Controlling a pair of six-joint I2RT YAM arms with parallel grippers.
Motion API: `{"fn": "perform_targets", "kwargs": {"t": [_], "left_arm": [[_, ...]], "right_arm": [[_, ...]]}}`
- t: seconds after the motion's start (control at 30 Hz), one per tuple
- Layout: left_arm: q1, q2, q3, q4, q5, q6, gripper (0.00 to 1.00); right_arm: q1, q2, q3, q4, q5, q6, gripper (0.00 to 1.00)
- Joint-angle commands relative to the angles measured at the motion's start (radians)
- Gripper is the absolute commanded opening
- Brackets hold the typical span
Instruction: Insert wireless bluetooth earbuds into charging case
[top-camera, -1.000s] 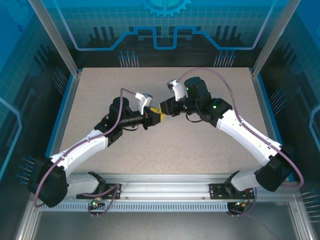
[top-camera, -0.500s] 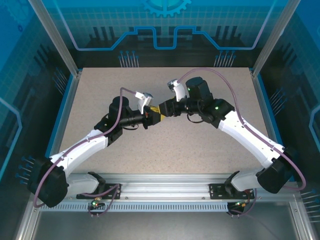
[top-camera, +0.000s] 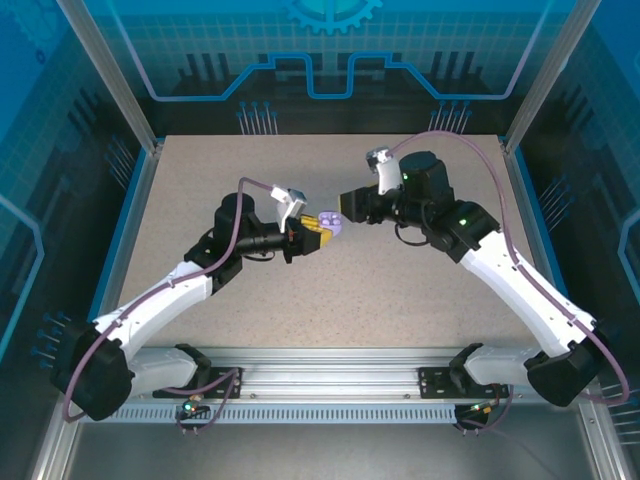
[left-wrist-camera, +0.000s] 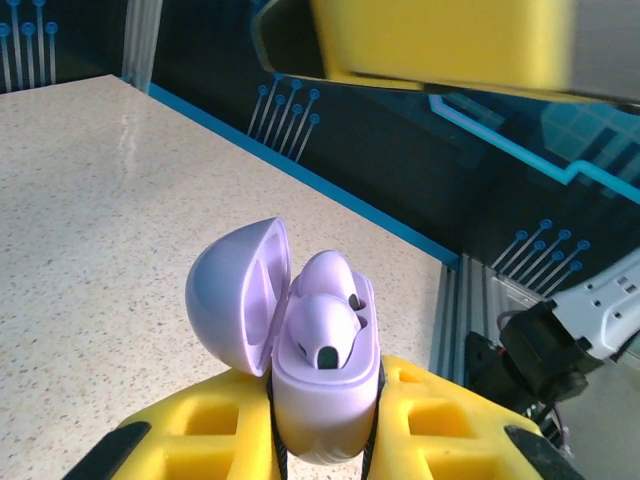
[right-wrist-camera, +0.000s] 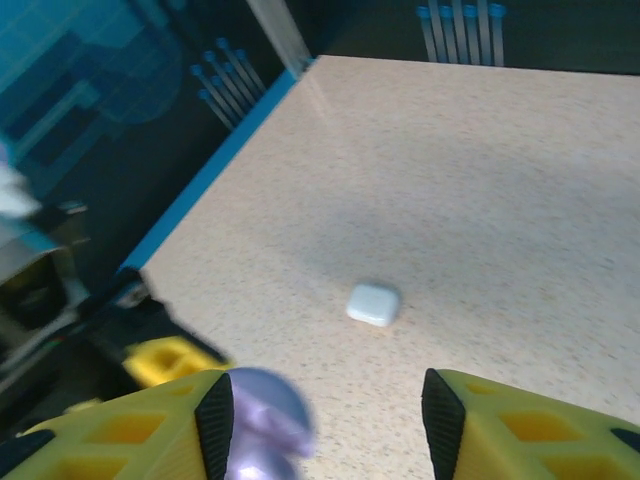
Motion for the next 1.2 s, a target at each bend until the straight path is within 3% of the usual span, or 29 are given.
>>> {"fn": "perform_targets", "kwargs": {"t": [0.0, 0.43, 0.7, 1.17], "left_arm": [[-0.017, -0.031, 0.047, -0.002, 0.080, 0.043, 0.19], [-0.036, -0.038, 0.072, -0.020, 0.097, 0.064, 0.20], [-0.036, -0.009, 0.077, -0.039, 0.074, 0.059, 0.19], [-0.036, 0.050, 0.093, -0.085, 0.006, 0.047, 0.20]], "right_arm": [[-0.046, 0.023, -0.012, -0.082, -0.004, 0.036, 0.54], [-0.065, 0.120, -0.035, -0.068, -0.154, 0.012, 0.51], [-0.063, 0.084, -0.069, 0.017, -0.273, -0.001, 0.50], [-0.063, 0.036, -0.081, 0.037, -0.257, -0.020, 0.50]]}}
